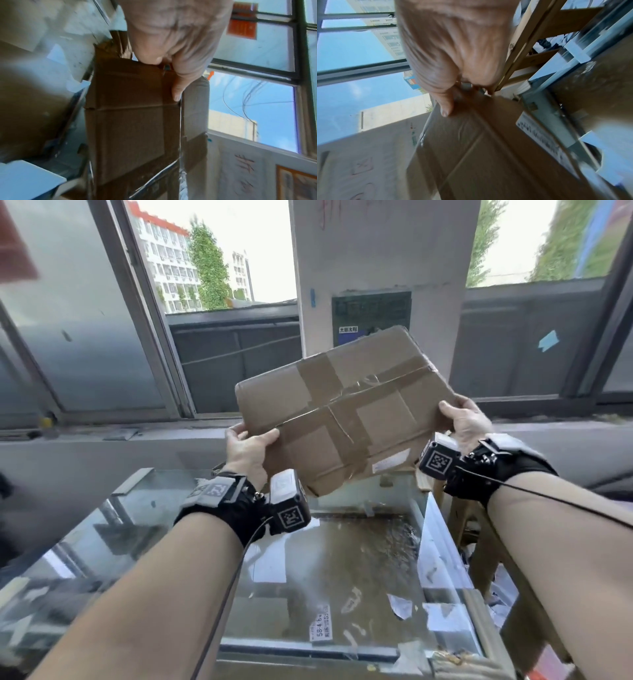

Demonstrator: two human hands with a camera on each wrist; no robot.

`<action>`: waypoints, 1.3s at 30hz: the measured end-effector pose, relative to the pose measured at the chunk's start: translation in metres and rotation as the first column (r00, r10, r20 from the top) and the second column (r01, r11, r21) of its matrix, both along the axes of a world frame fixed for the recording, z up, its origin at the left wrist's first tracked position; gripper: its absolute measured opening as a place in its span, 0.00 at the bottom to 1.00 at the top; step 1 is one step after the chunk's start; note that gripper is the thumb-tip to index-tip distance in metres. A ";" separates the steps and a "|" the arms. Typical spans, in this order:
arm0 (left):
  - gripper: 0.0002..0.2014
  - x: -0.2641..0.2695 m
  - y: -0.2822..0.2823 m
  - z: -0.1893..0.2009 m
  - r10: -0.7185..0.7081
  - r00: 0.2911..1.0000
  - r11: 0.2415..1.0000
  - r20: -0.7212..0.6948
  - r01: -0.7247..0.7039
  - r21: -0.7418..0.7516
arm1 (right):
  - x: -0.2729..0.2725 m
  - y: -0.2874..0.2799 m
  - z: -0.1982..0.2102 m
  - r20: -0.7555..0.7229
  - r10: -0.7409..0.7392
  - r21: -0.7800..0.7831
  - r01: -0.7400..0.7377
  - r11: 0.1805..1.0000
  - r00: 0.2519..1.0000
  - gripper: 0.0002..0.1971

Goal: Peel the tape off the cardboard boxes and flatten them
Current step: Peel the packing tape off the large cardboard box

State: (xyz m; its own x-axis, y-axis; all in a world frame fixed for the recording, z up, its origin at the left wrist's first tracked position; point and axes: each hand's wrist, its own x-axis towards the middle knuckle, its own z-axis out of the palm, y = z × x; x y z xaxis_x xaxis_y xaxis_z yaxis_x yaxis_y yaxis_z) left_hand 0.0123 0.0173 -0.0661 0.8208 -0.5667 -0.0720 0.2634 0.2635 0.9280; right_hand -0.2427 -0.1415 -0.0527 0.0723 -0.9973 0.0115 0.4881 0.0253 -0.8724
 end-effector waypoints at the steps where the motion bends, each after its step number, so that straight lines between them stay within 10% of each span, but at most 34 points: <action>1: 0.28 0.010 0.000 -0.009 0.020 1.000 1.000 -0.014 -0.020 0.015 | 0.002 0.002 -0.004 -0.052 0.030 0.007 -0.029 1.000 0.998 0.11; 10: 0.47 0.113 -0.048 -0.130 -0.013 0.999 0.881 -0.050 0.035 0.472 | 0.042 0.019 0.005 -0.323 0.228 -0.134 -0.283 0.950 0.919 0.17; 18: 0.70 0.014 -0.032 -0.011 -0.081 0.993 0.928 -0.081 0.105 0.357 | 0.075 0.045 0.042 -0.712 0.009 -0.508 -0.525 0.683 0.702 0.14; 25: 0.51 -0.011 -0.008 0.046 0.098 0.877 0.903 0.471 -0.277 0.329 | 0.078 0.057 0.055 -0.861 -0.162 -0.485 -0.683 0.547 0.482 0.17; 31: 0.36 -0.012 -0.013 0.060 0.074 0.847 0.905 0.527 -0.278 0.321 | 0.072 0.062 0.062 -0.920 -0.221 -0.390 -0.685 0.615 0.325 0.17; 37: 0.35 -0.031 -0.018 0.057 -0.008 0.770 0.888 0.638 -0.287 0.359 | 0.071 0.075 0.066 -0.796 -0.576 -0.419 -0.519 0.745 -0.185 0.22; 39: 0.36 -0.033 -0.018 0.054 -0.034 0.713 0.886 0.700 -0.302 0.351 | 0.072 0.074 0.066 -0.754 -0.620 -0.461 -0.497 0.735 -0.217 0.19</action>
State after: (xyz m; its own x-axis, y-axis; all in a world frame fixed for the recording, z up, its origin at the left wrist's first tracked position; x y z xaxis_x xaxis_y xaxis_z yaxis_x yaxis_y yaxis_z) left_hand -0.0209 -0.0011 -0.0121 0.8021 -0.4970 0.3312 -0.4788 -0.2036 0.8540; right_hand -0.1703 -0.0674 0.0133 0.4894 -0.7749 0.4001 -0.8516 -0.5235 0.0278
